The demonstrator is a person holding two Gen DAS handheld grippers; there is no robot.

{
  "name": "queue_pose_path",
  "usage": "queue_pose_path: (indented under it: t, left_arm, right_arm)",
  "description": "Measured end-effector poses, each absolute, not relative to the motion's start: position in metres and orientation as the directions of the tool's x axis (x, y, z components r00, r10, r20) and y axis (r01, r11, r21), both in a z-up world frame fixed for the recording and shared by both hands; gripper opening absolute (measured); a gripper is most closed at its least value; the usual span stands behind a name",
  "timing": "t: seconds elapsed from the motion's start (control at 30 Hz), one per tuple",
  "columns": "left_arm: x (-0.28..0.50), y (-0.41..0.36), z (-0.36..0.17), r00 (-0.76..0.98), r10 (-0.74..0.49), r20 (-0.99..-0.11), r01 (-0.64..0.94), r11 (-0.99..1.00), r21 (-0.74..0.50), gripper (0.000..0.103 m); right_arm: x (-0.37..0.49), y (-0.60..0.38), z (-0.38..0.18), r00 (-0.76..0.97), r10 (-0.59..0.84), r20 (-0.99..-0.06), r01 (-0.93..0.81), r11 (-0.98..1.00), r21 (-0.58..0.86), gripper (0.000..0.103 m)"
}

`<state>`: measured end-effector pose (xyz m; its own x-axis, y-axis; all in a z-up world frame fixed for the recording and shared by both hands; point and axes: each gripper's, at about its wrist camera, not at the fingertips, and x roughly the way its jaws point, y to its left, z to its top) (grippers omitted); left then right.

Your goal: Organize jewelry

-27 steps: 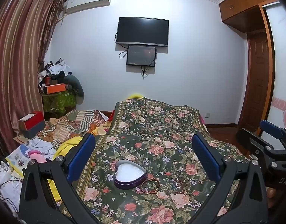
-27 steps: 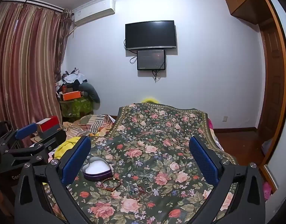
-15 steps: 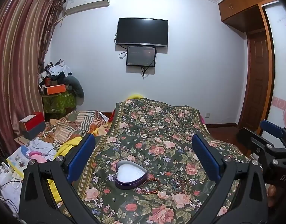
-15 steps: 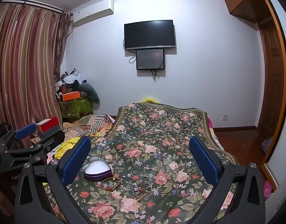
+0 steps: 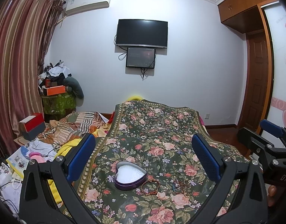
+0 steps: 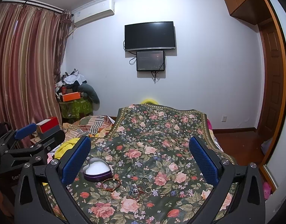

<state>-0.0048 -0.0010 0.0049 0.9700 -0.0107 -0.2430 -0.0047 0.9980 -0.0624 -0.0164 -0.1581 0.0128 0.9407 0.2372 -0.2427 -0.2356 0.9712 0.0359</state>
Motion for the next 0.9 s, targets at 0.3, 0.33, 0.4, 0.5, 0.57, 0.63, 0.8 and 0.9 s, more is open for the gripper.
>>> queue_pose_path:
  t: [0.3,0.33,0.4,0.5,0.57,0.63,0.8,0.9]
  left_arm:
    - [-0.0042,-0.0016,0.0060,0.970,-0.008,-0.245,-0.006,0.998,-0.058,0.103]
    - [-0.0042,-0.0015,0.0060,0.970,-0.009,-0.244,-0.006,0.998,-0.059,0.103]
    - [-0.0042,-0.0016,0.0052,0.970,-0.010,-0.244,-0.005,0.998,-0.060,0.103]
    - [-0.0044,-0.0017,0.0050,0.970,-0.011,-0.244,-0.004,0.998,-0.060,0.103]
    - [-0.0050,-0.0015,0.0046,0.970,-0.010,-0.243,-0.005,0.998,-0.059,0.103]
    - [-0.0051,-0.0015,0.0047,0.970,-0.011,-0.242,-0.004,0.998,-0.060,0.103]
    - [-0.0046,-0.0017,0.0049,0.970,-0.010,-0.243,-0.004,0.998,-0.058,0.103]
    - [-0.0048,-0.0014,0.0051,0.970,-0.011,-0.244,-0.003,0.998,-0.059,0.103]
  right_arm:
    - [-0.0166,-0.1582,0.0131,0.941,0.237,-0.242,-0.236,0.971,0.037,0.103]
    - [-0.0166,-0.1580,0.0132,0.941,0.237,-0.242,-0.236,0.971,0.037,0.103]
    - [-0.0165,-0.1584,0.0131,0.941,0.238,-0.242,-0.236,0.971,0.037,0.103]
    - [-0.0168,-0.1582,0.0137,0.941,0.239,-0.241,-0.237,0.971,0.036,0.103]
    - [-0.0171,-0.1581,0.0138,0.941,0.237,-0.240,-0.235,0.971,0.037,0.103]
    - [-0.0167,-0.1582,0.0141,0.940,0.239,-0.241,-0.237,0.971,0.038,0.103]
    - [-0.0170,-0.1584,0.0145,0.941,0.238,-0.238,-0.237,0.971,0.036,0.103]
    - [-0.0173,-0.1580,0.0148,0.942,0.238,-0.238,-0.236,0.971,0.037,0.103]
